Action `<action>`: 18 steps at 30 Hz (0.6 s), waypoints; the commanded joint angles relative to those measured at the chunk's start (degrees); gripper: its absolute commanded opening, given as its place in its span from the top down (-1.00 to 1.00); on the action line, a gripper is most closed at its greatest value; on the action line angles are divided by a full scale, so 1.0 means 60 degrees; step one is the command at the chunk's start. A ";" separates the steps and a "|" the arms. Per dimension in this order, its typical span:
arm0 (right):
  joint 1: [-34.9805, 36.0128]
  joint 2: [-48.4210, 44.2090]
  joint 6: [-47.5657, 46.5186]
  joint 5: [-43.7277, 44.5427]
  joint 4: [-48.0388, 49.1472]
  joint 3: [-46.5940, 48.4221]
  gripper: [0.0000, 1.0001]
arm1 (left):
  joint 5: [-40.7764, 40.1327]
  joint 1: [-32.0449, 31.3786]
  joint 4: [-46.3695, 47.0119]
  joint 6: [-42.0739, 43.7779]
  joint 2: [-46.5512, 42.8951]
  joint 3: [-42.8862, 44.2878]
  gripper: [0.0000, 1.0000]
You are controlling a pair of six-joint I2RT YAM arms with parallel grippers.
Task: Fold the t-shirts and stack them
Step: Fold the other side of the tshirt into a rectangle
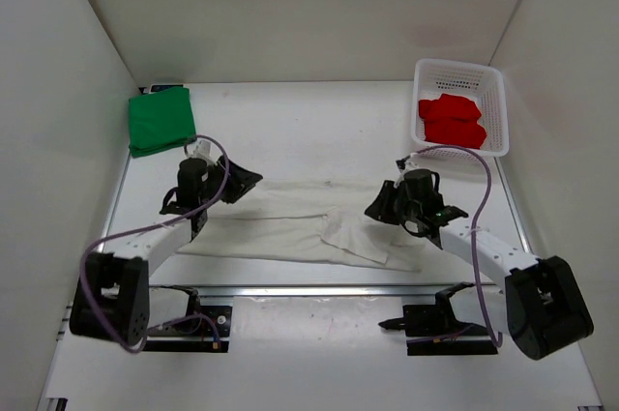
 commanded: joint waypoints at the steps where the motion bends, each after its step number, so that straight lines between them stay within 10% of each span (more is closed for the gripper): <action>1: 0.0582 0.1024 -0.0108 0.0012 0.0511 0.0501 0.68 | -0.0826 -0.0205 -0.1010 0.1193 -0.1442 0.0586 -0.03; 12: 0.1169 0.8041 -0.0518 -0.0897 0.0917 0.5914 0.97 | -0.0181 -0.0306 -0.2707 0.2438 -0.2485 0.0703 -0.01; 18: 0.0994 1.4454 -0.1442 -0.1116 -0.4641 1.8852 0.79 | -0.0474 -0.0555 -0.3544 0.2863 -0.2763 0.0981 -0.01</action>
